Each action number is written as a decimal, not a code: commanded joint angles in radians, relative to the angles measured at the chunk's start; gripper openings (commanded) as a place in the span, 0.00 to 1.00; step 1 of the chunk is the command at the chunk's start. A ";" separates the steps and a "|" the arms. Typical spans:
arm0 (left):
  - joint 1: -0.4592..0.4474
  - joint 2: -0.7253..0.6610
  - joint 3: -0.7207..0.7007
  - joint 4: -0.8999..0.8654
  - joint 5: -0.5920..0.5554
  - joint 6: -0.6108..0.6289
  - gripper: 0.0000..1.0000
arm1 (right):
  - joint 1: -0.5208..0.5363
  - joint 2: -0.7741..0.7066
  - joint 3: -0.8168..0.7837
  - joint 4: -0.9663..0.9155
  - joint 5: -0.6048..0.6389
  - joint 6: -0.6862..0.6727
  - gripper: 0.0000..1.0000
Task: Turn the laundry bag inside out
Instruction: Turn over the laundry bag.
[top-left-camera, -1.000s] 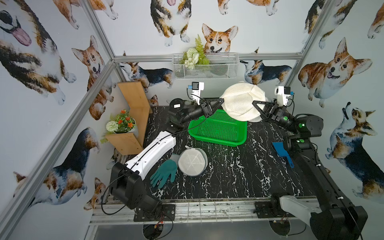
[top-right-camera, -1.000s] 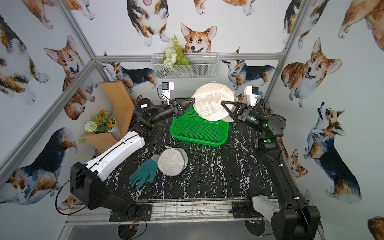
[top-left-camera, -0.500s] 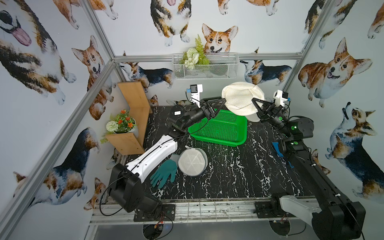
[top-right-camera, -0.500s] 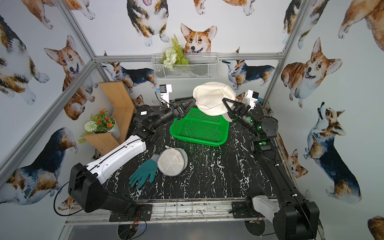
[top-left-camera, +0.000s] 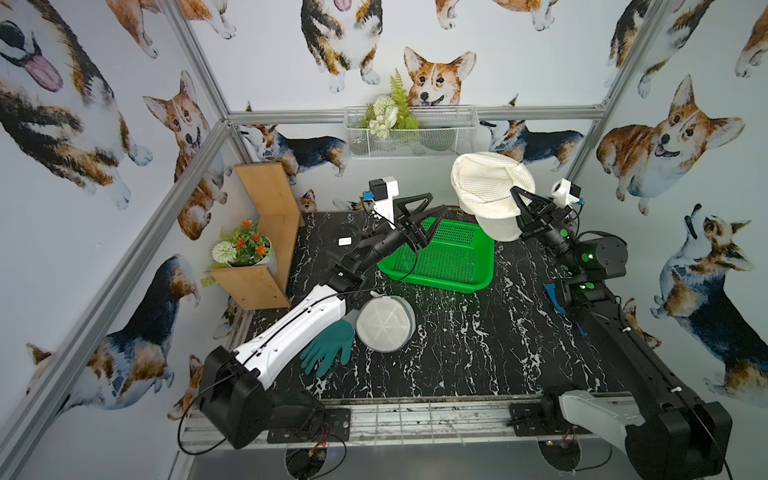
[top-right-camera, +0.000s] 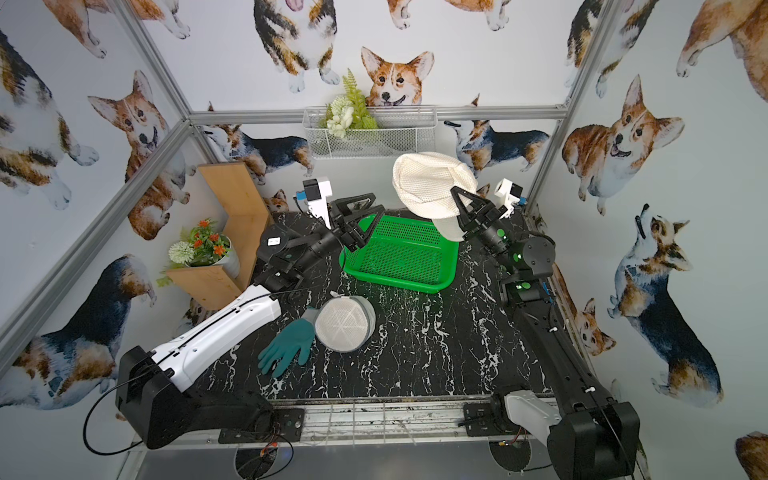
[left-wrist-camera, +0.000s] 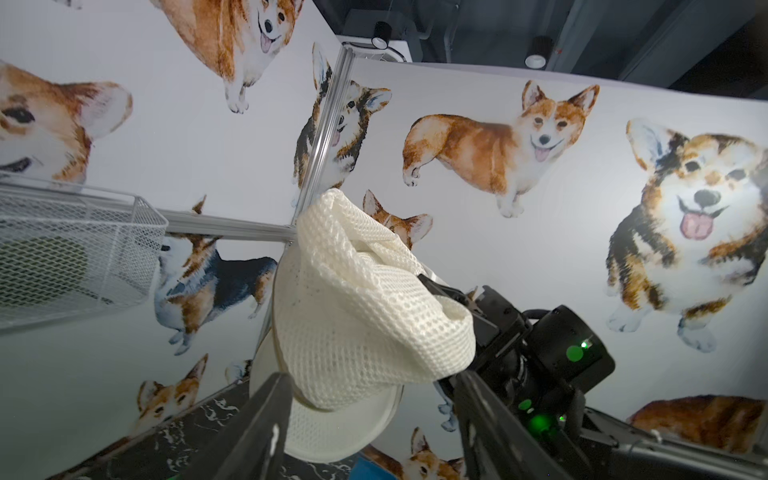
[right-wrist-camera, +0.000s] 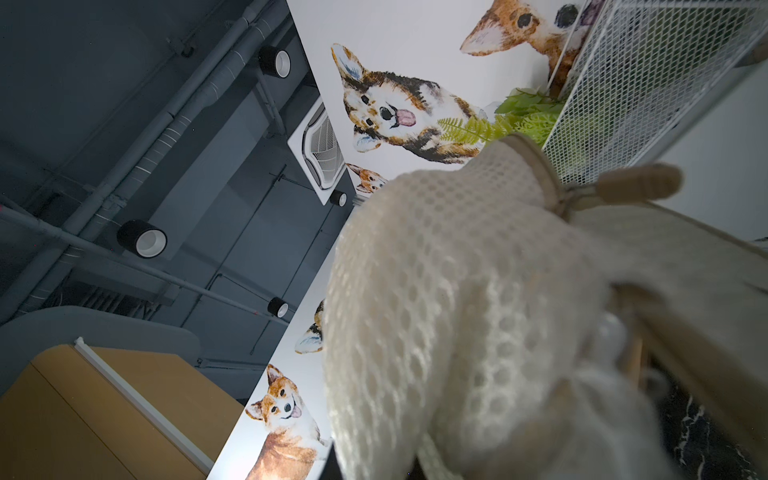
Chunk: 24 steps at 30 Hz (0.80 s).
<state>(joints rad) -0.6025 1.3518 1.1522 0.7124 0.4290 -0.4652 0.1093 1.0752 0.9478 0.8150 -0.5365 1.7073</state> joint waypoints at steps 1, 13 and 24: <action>-0.029 -0.007 0.019 -0.126 -0.006 0.429 0.70 | 0.000 -0.020 0.027 -0.047 0.053 0.068 0.00; -0.115 0.157 0.217 -0.122 -0.167 0.900 0.76 | 0.005 -0.050 0.070 -0.183 0.105 0.158 0.00; -0.129 0.271 0.347 -0.166 -0.141 0.959 0.28 | 0.013 -0.053 0.051 -0.144 0.130 0.206 0.00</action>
<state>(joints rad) -0.7269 1.6127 1.4784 0.5549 0.2928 0.4507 0.1181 1.0275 1.0054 0.6189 -0.4221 1.8832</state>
